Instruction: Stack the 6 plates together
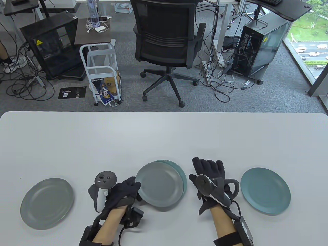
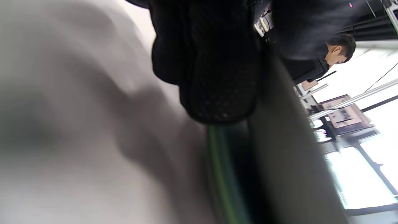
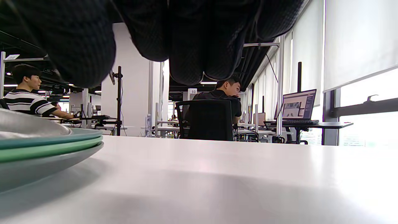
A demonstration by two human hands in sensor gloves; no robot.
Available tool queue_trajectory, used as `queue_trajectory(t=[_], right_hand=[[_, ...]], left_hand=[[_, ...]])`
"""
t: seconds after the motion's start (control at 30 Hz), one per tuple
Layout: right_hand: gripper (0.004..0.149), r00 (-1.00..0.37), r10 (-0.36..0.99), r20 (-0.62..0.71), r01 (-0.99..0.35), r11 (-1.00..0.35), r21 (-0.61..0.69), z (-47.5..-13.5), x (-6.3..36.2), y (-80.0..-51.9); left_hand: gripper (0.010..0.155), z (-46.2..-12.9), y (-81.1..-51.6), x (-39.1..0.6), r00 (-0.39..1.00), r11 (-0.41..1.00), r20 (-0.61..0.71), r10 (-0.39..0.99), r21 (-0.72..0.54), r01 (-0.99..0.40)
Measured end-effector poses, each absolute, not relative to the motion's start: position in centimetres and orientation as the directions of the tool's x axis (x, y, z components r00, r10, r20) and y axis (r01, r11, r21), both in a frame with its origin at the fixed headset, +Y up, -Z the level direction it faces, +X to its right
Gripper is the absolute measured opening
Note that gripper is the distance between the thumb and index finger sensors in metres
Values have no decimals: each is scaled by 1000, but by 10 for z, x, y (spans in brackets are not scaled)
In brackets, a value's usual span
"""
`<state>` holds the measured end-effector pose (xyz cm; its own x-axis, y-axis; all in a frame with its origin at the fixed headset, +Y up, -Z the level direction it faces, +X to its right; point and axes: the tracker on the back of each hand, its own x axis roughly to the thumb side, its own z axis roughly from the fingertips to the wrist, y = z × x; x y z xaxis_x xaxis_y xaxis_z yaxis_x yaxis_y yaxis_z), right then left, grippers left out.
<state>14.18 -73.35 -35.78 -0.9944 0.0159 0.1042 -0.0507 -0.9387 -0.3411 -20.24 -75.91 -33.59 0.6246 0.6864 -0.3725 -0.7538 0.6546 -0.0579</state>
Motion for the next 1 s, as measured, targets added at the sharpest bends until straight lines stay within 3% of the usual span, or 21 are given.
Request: queue_trajectory(t=[0.07,0.17,0.3,0.4,0.57,0.83,1.0], right_hand=[[67,-997,-3,73,-21,-943,-333,-358,142,-735],[69,-998,-43,-47,56,-952,-302,-360,150,-737],[70,-969,-34,-243,99,-960,-261,-361,170,-736],[78,-917,-4,-400,74,-985,-158,-362,197,-735],[83,-832,22,-554,-4,-999,-35,-361,237,-741],[81,-782,34,-623,-91,-994,60,-363,262,-751],[72,-771,15,-637,-91,-992,87,-366,270,-760]], left_hand=[[81,-333,-754,-201,718,767,-351,600,-3,-642],[81,-328,-748,-197,764,828,-342,547,85,-554],[79,-326,-746,-193,809,873,-334,484,113,-475],[79,-326,-747,-192,812,873,-329,481,103,-476],[78,-327,-748,-195,798,862,-336,500,104,-496],[76,-327,-748,-199,783,849,-344,518,100,-518],[75,-327,-748,-199,782,848,-345,519,95,-521]])
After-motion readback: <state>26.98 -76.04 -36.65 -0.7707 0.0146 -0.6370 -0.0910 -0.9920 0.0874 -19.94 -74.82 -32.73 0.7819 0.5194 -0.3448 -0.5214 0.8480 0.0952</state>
